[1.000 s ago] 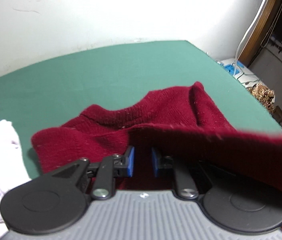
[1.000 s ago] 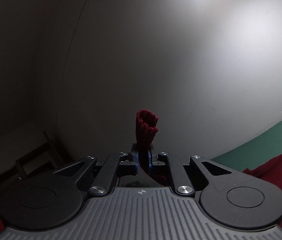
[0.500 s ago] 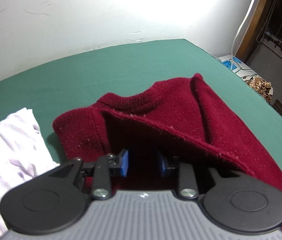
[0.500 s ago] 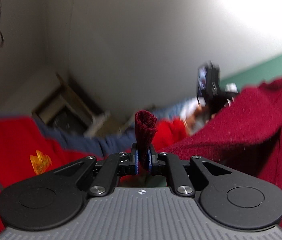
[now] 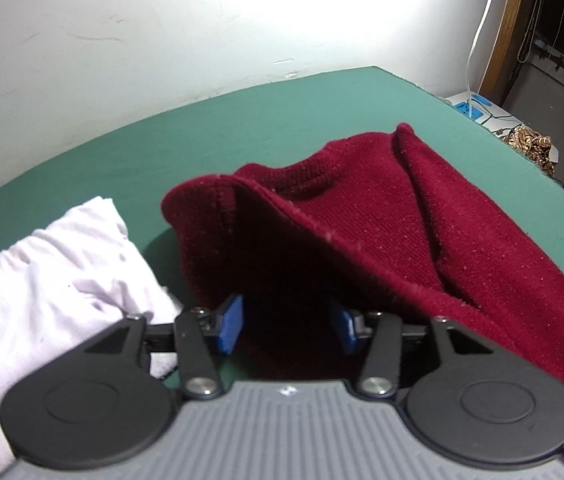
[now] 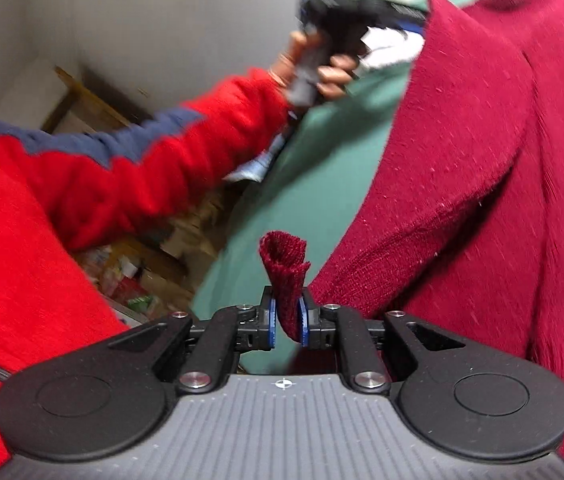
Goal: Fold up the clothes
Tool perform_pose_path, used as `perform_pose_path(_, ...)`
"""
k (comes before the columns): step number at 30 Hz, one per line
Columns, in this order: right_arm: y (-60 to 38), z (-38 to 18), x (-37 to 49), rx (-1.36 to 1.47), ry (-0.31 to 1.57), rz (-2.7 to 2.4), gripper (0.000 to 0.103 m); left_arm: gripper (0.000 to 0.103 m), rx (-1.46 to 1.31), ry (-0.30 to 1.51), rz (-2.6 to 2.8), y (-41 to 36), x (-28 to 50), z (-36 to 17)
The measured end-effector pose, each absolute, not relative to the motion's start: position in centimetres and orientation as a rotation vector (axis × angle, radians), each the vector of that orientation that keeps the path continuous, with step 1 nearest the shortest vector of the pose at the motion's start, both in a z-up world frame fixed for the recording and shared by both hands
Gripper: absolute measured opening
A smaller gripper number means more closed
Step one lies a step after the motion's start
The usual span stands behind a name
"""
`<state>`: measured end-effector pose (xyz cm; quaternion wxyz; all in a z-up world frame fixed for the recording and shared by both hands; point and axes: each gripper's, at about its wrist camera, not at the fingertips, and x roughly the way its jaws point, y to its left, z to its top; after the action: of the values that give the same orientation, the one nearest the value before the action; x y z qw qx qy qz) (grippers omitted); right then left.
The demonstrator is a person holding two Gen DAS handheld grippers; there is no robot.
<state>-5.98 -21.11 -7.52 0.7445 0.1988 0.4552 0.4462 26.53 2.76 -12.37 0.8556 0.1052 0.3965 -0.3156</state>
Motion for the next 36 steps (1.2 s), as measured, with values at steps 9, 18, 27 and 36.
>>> perform_pose_path(9, -22.0, -9.7, -7.3, 0.401, 1.113, 0.983, 0.036, 0.056, 0.259, 0.823, -0.638, 2.8, 25.0, -12.2)
perform_pose_path(18, -24.8, -6.4, -8.2, 0.526, 0.850, 0.878, 0.028, 0.054, 0.267, 0.668, -0.603, 4.0, 22.3, -8.4)
perform_pose_path(27, -22.0, -9.9, -7.4, 0.439, 0.943, 0.737, 0.022, 0.065, 0.393, 0.771, -0.552, -1.5, 25.1, -14.2)
perform_pose_path(36, -21.8, -9.5, -9.4, 0.373, 0.914, 0.692, 0.025, 0.060, 0.317, 0.690, -0.538, 1.0, 23.1, -10.7)
